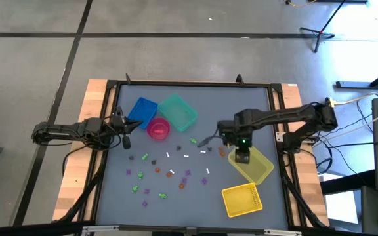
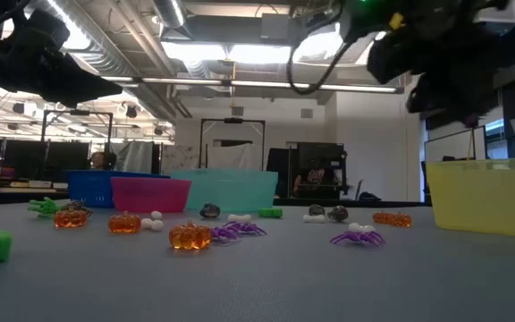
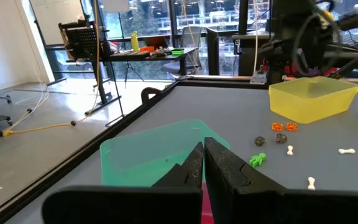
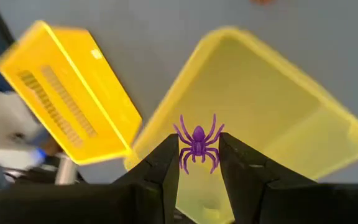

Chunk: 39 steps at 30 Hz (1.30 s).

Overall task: Sort Halloween decoration
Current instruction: Put the purple spider toy into the yellow bin, then put the green skeleton toy into the blue bin

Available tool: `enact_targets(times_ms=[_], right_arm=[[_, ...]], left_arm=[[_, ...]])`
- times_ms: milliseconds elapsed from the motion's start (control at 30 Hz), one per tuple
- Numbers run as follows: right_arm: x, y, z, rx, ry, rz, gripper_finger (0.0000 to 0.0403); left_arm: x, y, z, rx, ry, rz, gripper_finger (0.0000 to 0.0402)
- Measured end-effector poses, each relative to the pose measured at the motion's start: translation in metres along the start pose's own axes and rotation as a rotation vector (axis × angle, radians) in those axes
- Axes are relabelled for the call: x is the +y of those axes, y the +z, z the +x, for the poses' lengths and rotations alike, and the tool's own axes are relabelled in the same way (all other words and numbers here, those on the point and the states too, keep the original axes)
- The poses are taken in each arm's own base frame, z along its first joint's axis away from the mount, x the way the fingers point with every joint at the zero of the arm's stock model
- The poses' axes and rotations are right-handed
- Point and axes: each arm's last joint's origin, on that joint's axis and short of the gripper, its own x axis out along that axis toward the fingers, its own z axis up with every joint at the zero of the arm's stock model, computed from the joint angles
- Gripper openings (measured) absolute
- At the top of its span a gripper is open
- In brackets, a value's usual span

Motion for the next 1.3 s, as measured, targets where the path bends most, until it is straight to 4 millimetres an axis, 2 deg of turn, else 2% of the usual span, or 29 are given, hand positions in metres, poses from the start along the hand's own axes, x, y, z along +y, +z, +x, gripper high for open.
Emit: enact_targets(times_ms=[200,333,567,700,900,1067,1300], right_arm=[[0.017,-0.005,0.009,0.019,-0.097,-0.075,0.0116],[0.023,-0.007,0.011,0.026,-0.108,-0.098,0.0135],[0.021,-0.007,0.011,0.017,-0.139,-0.038,0.0194],[0.020,-0.007,0.011,0.007,-0.175,-0.040,0.0215],[0.020,-0.007,0.011,0.007,-0.180,-0.050,0.0220],[0.020,-0.007,0.010,0.003,-0.190,-0.105,0.0220],[0.014,-0.012,-0.005,-0.099,-0.413,-0.223,0.0220]], left_arm=[[0.000,0.000,0.000,0.000,0.000,0.001,0.0002],[0.000,0.000,0.000,0.000,-0.001,-0.004,0.0011],[0.000,0.000,0.000,0.000,0.000,-0.008,0.0051],[0.000,0.000,0.000,-0.001,0.000,-0.010,0.0081],[0.000,0.007,0.000,-0.067,-0.021,-0.129,0.0120],[-0.002,0.019,0.001,-0.178,-0.081,-0.180,0.0127],[-0.008,0.028,0.011,-0.232,-0.134,-0.193,0.0127]])
